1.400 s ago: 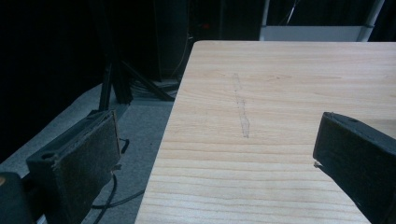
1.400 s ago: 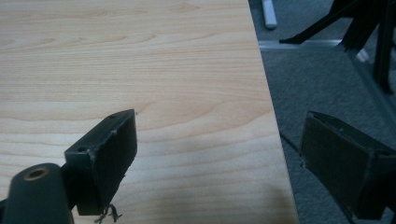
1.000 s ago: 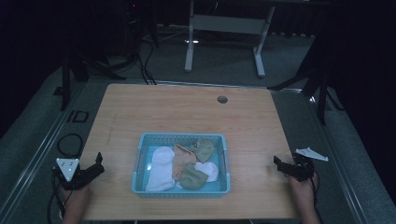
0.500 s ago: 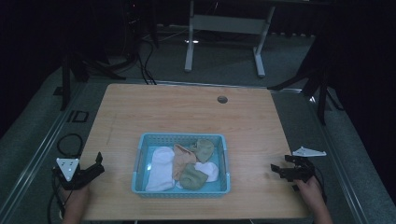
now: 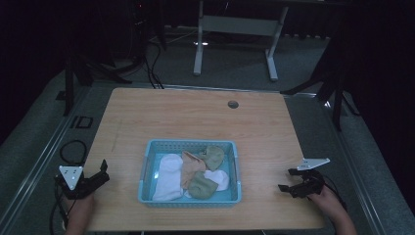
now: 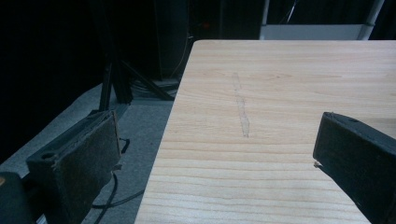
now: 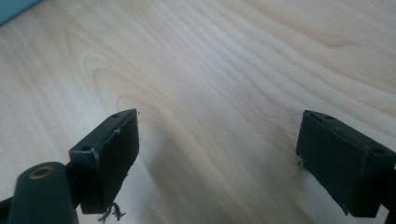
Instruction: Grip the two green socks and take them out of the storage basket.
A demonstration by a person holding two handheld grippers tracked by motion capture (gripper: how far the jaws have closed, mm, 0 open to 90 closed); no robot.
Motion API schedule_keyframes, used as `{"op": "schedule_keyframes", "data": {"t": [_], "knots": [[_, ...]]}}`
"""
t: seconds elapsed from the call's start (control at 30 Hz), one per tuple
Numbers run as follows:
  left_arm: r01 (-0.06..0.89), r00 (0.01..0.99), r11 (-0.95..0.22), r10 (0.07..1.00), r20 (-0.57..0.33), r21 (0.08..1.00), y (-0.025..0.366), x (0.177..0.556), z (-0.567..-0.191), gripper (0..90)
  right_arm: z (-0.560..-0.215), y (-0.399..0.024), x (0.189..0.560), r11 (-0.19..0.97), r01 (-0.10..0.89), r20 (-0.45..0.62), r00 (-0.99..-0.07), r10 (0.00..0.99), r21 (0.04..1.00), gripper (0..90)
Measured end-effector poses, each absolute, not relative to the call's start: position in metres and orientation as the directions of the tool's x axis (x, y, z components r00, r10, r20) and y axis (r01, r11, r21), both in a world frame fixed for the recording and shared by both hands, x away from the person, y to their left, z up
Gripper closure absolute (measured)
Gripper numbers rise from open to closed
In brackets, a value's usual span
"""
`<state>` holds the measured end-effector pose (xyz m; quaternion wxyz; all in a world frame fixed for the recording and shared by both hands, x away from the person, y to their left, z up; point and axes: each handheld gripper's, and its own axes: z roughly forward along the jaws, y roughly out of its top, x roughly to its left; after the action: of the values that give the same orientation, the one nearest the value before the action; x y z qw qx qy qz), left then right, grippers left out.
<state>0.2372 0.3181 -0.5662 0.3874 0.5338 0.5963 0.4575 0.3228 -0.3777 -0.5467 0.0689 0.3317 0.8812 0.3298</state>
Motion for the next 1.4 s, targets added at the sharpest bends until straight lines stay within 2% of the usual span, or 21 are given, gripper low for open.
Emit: {"op": "schedule_keyframes", "data": {"t": [0.17,0.2,0.7,1.4], "knots": [[0.281,-0.13,0.012,0.991,0.025,0.96,0.318,0.237,-0.566,0.3,-0.541,-0.37,0.321,0.64,0.518,0.064,-0.802,0.593,0.568,12.2],[0.281,-0.13,0.013,0.991,0.025,0.96,0.318,0.237,-0.566,0.3,-0.537,-0.364,0.318,0.683,0.503,0.043,-0.82,0.57,0.53,11.3],[0.282,-0.128,0.011,0.991,0.026,0.959,0.318,0.237,-0.566,0.4,-0.524,-0.338,0.321,0.771,0.471,0.064,-0.867,0.494,0.428,11.3],[0.282,-0.126,0.011,0.992,0.026,0.959,0.318,0.237,-0.566,0.4,-0.492,-0.304,0.326,0.804,0.4,0.061,-0.907,0.417,0.44,11.4]]}}
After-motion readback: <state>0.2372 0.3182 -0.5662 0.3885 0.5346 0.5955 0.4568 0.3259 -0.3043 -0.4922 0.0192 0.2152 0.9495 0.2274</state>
